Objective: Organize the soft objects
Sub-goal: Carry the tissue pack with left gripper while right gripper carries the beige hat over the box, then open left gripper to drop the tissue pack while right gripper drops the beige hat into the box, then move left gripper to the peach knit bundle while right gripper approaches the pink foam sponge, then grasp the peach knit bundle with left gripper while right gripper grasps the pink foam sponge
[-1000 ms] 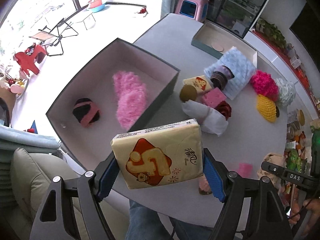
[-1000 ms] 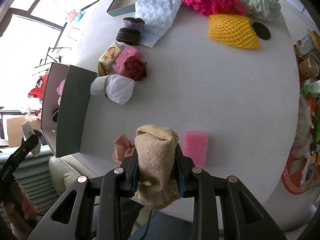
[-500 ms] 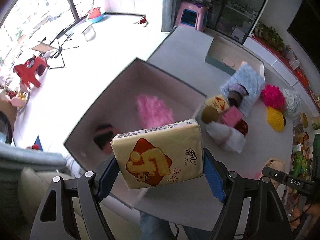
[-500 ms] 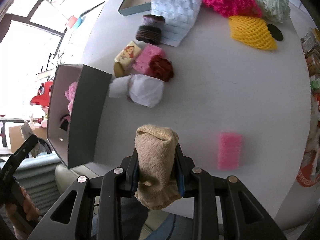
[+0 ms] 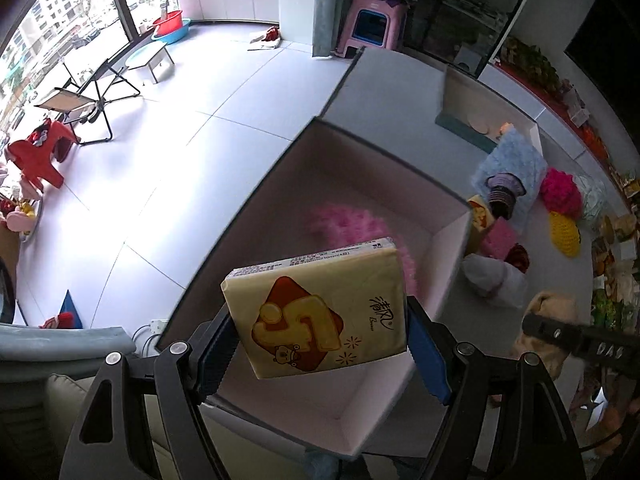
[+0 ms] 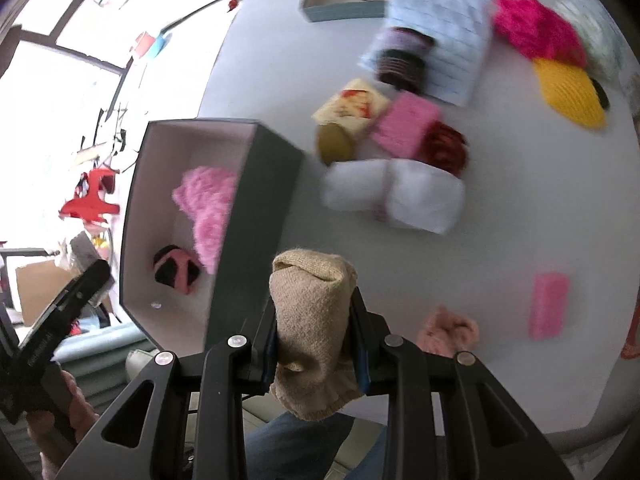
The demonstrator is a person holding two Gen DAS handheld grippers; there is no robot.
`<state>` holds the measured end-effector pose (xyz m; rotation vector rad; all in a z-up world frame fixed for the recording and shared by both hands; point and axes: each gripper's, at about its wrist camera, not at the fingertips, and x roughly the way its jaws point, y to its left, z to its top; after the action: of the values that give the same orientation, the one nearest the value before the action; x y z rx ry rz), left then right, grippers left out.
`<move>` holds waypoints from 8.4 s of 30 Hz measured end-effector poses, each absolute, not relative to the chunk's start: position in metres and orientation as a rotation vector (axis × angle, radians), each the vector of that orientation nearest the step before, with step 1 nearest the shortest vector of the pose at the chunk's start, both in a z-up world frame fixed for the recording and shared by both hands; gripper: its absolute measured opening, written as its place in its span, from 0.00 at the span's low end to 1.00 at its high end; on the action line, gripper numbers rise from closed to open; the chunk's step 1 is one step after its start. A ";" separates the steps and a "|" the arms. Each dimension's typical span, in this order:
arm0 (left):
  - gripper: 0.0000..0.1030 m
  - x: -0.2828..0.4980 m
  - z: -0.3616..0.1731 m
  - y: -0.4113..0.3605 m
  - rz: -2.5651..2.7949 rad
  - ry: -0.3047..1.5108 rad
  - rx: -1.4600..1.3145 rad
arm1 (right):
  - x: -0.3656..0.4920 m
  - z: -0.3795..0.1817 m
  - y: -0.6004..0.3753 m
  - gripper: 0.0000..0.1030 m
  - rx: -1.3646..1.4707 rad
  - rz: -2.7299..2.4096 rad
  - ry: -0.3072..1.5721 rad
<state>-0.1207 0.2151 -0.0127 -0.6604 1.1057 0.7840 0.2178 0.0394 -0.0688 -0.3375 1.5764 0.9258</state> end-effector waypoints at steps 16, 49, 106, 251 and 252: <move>0.76 -0.154 -0.033 0.243 0.795 1.068 -0.704 | 0.143 -0.046 0.143 0.32 -0.619 1.073 1.508; 0.76 -0.152 -0.057 0.244 0.747 1.107 -0.664 | 0.137 -0.063 0.182 0.33 -0.720 1.022 1.512; 1.00 -0.159 -0.080 0.226 0.668 1.098 -0.685 | 0.141 -0.096 0.184 1.00 -0.615 0.996 1.436; 0.45 0.034 -0.152 -0.012 0.629 1.596 -0.739 | 0.300 -0.185 -0.119 0.73 -1.175 1.168 1.347; 0.45 0.035 -0.141 -0.012 0.625 1.576 -0.714 | 0.303 -0.181 -0.121 0.73 -1.131 1.154 1.375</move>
<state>0.0346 -0.0115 -0.1411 -0.7140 1.5765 0.6247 0.3027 -0.1210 -0.1810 -1.1315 1.3748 1.1543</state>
